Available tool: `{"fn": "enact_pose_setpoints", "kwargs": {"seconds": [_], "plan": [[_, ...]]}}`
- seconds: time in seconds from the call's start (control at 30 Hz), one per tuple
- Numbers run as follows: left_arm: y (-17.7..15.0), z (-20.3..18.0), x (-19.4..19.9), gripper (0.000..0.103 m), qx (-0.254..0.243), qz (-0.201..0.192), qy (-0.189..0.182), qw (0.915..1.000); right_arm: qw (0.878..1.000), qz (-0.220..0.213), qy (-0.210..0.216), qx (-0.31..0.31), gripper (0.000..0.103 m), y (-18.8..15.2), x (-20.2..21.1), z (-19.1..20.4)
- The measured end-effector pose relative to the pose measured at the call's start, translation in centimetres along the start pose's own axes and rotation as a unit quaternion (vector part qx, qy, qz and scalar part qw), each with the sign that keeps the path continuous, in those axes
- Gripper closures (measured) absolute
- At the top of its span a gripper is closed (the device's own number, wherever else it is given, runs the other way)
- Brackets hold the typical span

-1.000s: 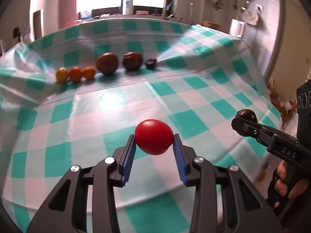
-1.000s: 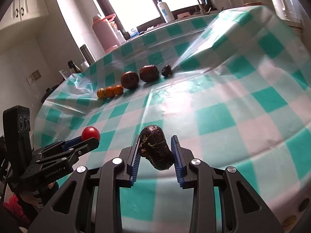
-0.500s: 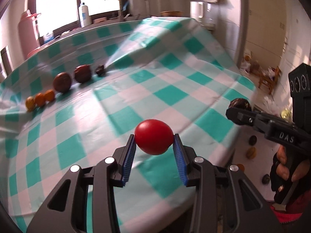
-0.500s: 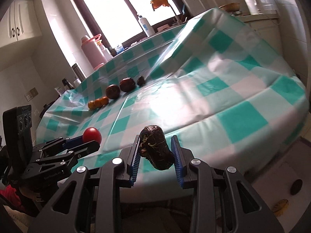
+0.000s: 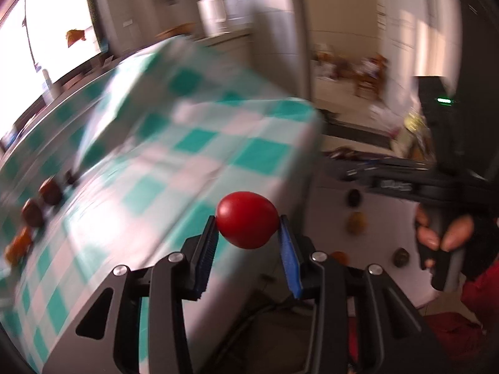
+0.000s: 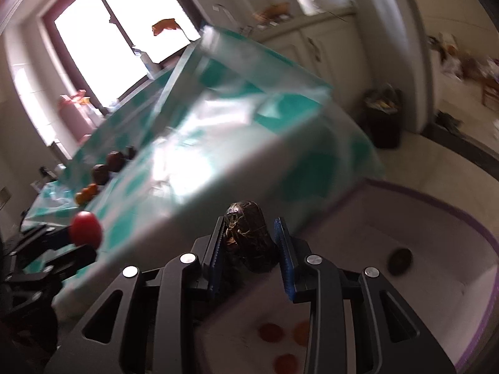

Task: Organize fruits
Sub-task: 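Carry the dark brown fruit and red tomato into the white box and open both tools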

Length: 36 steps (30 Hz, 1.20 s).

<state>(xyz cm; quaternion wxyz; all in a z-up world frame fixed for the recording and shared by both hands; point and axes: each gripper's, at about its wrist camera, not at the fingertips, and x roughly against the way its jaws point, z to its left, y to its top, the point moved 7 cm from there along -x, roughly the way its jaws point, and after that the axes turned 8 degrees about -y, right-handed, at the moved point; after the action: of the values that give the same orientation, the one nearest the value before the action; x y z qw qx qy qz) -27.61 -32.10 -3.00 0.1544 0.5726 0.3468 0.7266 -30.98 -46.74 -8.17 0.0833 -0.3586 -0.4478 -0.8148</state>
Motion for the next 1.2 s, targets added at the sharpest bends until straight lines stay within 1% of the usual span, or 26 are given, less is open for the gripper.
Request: {"fn": "enact_pose_setpoints", "kwargs": {"seconds": [0.07,0.1,0.2,0.23,0.3,0.4,0.47,0.57,0.67,0.77,0.87,0.9,0.93,0.97,1.0,1.03,1.07,1.1,1.2], "plan": [[0.2,-2.1,-1.6,0.064,-0.031,0.017,-0.021,0.9992,0.999,0.025,-0.029,-0.013,0.071,-0.9,-1.2,-1.8],[0.0,-3.2,-2.8,0.064,-0.044,0.032,-0.035,0.9979,0.997,0.046,-0.047,-0.028,0.071,-1.6,-2.1,-3.0],[-0.9,-5.8,-5.9,0.064,-0.066,0.075,-0.073,0.9923,0.992,0.091,-0.071,-0.058,0.071,-3.3,-4.0,-5.0],[-1.5,-6.5,-7.2,0.064,-0.07,0.095,-0.087,0.9892,0.989,0.107,-0.081,-0.062,0.071,-4.0,-4.7,-5.6],[-2.7,-7.5,-9.3,0.064,-0.075,0.127,-0.111,0.9828,0.986,0.127,-0.096,-0.057,0.071,-5.0,-5.8,-6.2],[-4.7,-9.0,-12.1,0.064,-0.068,0.175,-0.156,0.9697,0.982,0.148,-0.117,-0.03,0.071,-6.1,-7.4,-6.5],[-6.0,-10.0,-13.8,0.064,-0.066,0.203,-0.18,0.9602,0.979,0.16,-0.123,-0.012,0.071,-6.6,-8.3,-6.5],[-7.5,-11.4,-15.3,0.064,-0.065,0.231,-0.204,0.9492,0.978,0.175,-0.115,0.002,0.071,-7.3,-9.6,-6.2],[-8.3,-12.3,-16.0,0.064,-0.073,0.243,-0.209,0.9445,0.974,0.193,-0.117,0.016,0.071,-8.7,-10.4,-6.0],[-8.4,-12.6,-16.1,0.063,-0.074,0.242,-0.216,0.943,0.971,0.206,-0.115,0.015,0.071,-9.6,-11.2,-6.0],[-8.3,-12.6,-16.1,0.061,-0.068,0.241,-0.224,0.9417,0.971,0.21,-0.116,0.006,0.069,-9.8,-11.2,-6.2],[-8.3,-12.7,-16.0,0.059,-0.066,0.24,-0.227,0.9414,0.971,0.208,-0.114,0.0,0.069,-9.6,-11.1,-6.3],[-8.2,-12.7,-15.9,0.05,-0.064,0.234,-0.229,0.9425,0.972,0.205,-0.114,-0.002,0.069,-9.4,-11.0,-6.4],[-7.9,-12.6,-15.7,0.042,-0.063,0.226,-0.229,0.9446,0.973,0.2,-0.114,-0.002,0.069,-9.1,-10.8,-6.5],[-7.8,-12.5,-15.4,0.038,-0.063,0.219,-0.229,0.9462,0.975,0.192,-0.114,-0.003,0.068,-8.8,-10.6,-6.5],[-7.4,-12.3,-15.0,0.032,-0.064,0.207,-0.228,0.9492,0.976,0.186,-0.112,-0.005,0.066,-8.4,-10.4,-6.5],[-7.3,-12.3,-14.5,0.028,-0.066,0.198,-0.224,0.9522,0.977,0.179,-0.111,-0.008,0.06,-8.1,-10.2,-6.5],[-7.0,-12.0,-14.1,0.027,-0.068,0.185,-0.217,0.9561,0.979,0.171,-0.11,-0.012,0.058,-7.7,-9.8,-6.5],[-5.0,-10.5,-11.8,0.023,-0.068,0.121,-0.184,0.973,0.986,0.132,-0.104,-0.024,0.058,-6.0,-8.4,-6.4]]}}
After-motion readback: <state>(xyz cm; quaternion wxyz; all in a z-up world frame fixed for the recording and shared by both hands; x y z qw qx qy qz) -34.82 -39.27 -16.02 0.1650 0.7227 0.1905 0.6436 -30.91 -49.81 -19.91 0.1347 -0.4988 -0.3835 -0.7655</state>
